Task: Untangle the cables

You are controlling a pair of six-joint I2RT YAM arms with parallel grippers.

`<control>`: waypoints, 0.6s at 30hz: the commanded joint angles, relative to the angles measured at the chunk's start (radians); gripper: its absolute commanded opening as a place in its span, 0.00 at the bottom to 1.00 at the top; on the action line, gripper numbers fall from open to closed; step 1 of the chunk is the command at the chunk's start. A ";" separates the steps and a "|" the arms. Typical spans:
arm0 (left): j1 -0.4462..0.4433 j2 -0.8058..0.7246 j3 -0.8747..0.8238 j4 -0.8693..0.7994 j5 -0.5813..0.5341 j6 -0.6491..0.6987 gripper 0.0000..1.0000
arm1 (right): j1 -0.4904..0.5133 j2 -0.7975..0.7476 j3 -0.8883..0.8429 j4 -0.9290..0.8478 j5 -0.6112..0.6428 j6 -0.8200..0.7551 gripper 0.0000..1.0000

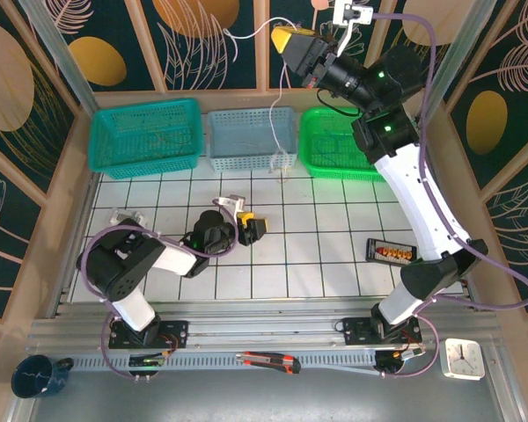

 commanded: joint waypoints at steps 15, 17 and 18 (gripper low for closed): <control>0.000 -0.281 -0.034 0.027 -0.012 -0.017 0.77 | -0.008 -0.147 -0.328 0.198 -0.003 0.064 0.00; 0.001 -0.278 -0.030 0.051 0.008 -0.029 0.76 | -0.007 -0.142 -0.328 0.198 -0.003 0.061 0.00; 0.000 -0.276 -0.025 0.059 0.020 -0.034 0.75 | -0.008 -0.140 -0.327 0.197 -0.003 0.058 0.00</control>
